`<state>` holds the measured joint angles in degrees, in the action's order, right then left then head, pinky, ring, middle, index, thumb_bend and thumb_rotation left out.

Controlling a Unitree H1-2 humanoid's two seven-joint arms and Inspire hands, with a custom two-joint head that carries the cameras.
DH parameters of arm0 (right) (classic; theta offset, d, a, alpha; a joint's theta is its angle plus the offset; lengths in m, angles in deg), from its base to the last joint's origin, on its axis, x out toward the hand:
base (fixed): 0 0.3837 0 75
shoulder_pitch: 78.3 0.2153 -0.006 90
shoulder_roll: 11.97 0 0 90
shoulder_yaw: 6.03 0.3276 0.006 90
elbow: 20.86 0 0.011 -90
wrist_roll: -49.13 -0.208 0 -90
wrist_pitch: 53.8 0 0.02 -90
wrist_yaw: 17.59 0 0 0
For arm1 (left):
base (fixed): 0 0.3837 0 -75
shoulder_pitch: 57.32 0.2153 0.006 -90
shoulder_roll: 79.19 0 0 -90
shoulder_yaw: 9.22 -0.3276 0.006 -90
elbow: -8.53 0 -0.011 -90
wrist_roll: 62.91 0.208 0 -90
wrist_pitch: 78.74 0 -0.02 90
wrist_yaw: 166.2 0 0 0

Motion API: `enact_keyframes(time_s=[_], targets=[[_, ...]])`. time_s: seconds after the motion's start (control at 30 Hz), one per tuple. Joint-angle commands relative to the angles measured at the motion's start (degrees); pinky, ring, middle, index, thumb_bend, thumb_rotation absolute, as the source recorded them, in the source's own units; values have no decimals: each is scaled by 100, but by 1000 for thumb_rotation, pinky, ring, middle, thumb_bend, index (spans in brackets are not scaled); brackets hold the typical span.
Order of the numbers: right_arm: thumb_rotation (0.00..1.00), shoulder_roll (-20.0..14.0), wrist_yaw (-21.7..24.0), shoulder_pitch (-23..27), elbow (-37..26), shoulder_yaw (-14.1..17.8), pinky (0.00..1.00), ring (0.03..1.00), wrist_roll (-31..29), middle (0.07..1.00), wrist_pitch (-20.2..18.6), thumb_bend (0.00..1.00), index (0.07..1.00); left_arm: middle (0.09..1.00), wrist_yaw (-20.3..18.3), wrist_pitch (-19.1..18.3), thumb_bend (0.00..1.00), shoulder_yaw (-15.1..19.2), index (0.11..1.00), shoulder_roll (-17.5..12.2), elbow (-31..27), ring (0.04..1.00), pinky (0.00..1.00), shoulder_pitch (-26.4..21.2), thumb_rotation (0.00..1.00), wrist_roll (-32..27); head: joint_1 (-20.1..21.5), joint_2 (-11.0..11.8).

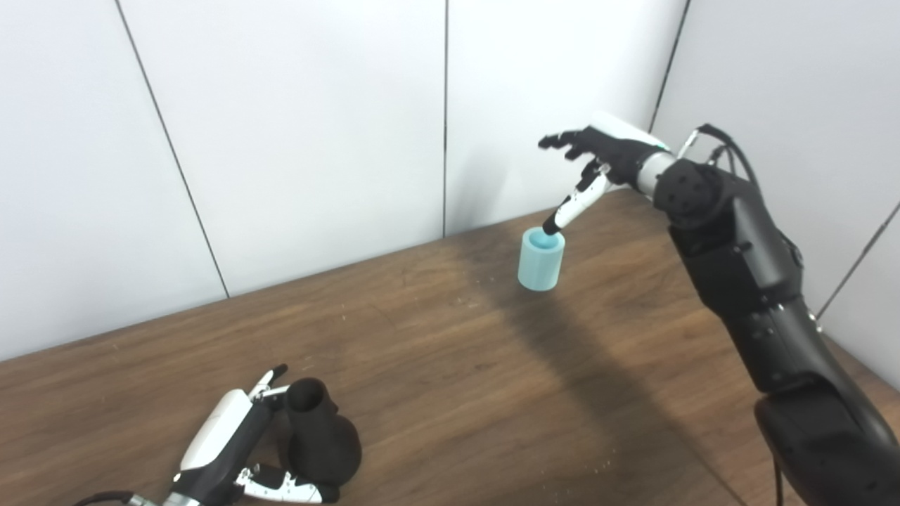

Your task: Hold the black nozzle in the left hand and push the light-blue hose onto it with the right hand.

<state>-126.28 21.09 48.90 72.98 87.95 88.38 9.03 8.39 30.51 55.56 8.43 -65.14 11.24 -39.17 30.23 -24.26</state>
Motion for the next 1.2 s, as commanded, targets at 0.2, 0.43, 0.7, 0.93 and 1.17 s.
enact_keyframes(time_s=[0.2,0.43,0.7,0.93,1.17], targets=[[131,-270,-168,561,358,-360,800,944,3,956,30,905,894,465,-419,-271,526,-43,493,-406,397,612,1000,391,0,222,10,-3],[133,-191,-84,502,636,-570,836,957,25,955,27,903,896,466,-406,-224,526,-54,493,-417,432,614,1000,405,0,191,-36,-55],[95,-145,-187,439,840,-777,833,954,113,956,27,894,886,467,-444,-257,526,-40,492,-477,344,614,1000,441,0,183,-23,-94],[92,-164,-572,424,995,-993,808,921,58,915,88,894,848,468,-508,-301,526,-51,492,-481,290,613,1000,406,0,155,-30,-111],[73,-173,-1067,386,1219,-1172,719,824,-35,847,418,892,812,464,-526,-300,526,-46,493,-475,264,613,1000,403,0,147,-37,-118]])
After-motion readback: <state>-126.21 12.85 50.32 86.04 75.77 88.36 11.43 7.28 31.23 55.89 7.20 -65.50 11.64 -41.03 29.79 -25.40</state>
